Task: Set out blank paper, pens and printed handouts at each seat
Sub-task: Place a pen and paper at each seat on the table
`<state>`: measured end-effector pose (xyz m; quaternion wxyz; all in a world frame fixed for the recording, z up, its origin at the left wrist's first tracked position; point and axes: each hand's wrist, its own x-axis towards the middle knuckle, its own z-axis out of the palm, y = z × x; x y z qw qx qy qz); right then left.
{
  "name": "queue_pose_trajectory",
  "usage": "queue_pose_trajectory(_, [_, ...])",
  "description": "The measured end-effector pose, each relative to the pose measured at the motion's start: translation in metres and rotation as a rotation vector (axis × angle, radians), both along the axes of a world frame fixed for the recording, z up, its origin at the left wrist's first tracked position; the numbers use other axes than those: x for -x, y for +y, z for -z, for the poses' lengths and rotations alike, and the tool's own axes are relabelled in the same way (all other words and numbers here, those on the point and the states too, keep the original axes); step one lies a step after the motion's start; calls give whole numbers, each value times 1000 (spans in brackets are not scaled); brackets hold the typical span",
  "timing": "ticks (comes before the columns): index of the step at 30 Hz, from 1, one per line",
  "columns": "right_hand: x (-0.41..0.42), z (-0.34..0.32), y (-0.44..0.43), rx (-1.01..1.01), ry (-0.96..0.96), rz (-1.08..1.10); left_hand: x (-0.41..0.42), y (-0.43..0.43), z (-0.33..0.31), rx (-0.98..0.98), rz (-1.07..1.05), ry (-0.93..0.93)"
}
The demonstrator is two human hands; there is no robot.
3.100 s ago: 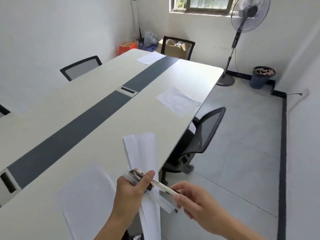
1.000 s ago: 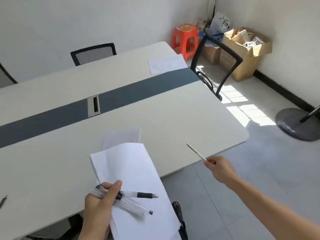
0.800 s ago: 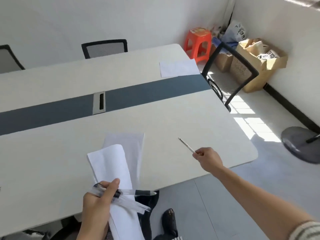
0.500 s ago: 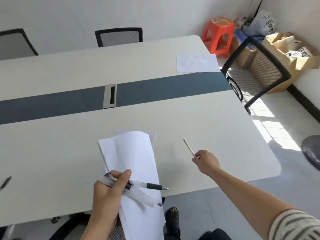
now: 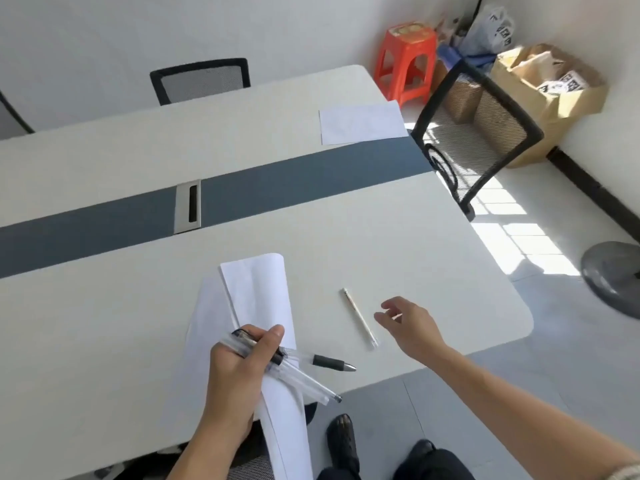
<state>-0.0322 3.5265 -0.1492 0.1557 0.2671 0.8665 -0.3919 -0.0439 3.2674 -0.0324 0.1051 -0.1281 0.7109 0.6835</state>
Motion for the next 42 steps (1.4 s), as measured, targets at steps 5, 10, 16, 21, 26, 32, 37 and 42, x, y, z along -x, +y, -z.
queue_pose_trajectory(5, [-52,-88,33,602,161,156,3,77,-12,-23,221,55])
queue_pose_trajectory(10, [-102,-125,92,913,155,89,-9,175,-17,-42,369,103])
queue_pose_trajectory(16, [-159,-128,198,743,257,96,-48,317,-9,-64,479,85])
queue_pose_trajectory(21, [-208,-119,290,687,263,215,-86,432,0,-88,635,24])
queue_pose_trajectory(26, [-218,-118,365,562,336,273,-90,515,-1,-155,656,-24])
queue_pose_trajectory(32, [-170,-107,440,446,433,323,-51,596,2,-244,593,-80])
queue_pose_trajectory(37, [-104,-100,512,345,442,295,9,670,7,-307,529,-84])
queue_pose_trajectory(42, [-28,-114,598,167,391,202,83,747,-5,-321,499,-65])
